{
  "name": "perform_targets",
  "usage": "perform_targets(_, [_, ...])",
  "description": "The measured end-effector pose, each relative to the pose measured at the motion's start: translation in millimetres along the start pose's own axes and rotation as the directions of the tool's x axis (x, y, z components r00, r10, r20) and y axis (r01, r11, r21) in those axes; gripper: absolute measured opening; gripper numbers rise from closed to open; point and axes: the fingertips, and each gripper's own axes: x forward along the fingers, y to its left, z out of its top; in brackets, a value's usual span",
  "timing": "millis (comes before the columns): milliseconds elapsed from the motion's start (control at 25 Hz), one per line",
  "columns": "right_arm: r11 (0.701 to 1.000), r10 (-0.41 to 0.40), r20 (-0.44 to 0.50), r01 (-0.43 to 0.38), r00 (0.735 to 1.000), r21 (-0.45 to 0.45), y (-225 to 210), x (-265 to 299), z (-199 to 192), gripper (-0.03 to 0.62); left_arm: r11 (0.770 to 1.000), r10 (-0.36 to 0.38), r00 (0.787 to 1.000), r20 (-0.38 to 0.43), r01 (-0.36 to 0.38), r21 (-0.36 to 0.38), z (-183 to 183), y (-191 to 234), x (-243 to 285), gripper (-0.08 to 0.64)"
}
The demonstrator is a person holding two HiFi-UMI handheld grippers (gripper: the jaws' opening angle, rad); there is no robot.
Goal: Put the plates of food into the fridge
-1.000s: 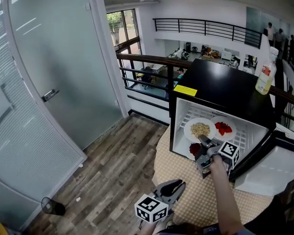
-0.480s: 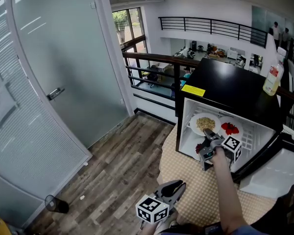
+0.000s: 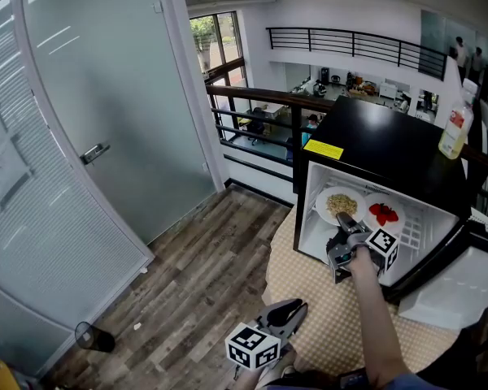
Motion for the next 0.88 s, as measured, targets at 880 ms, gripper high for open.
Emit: perform_targets(880, [0.981, 0.008, 0.017, -0.005, 1.0, -0.193, 7, -73, -2, 0.172, 1.0, -0.027, 1.0, 0.014, 0.026, 0.007, 6, -8, 5, 0.069])
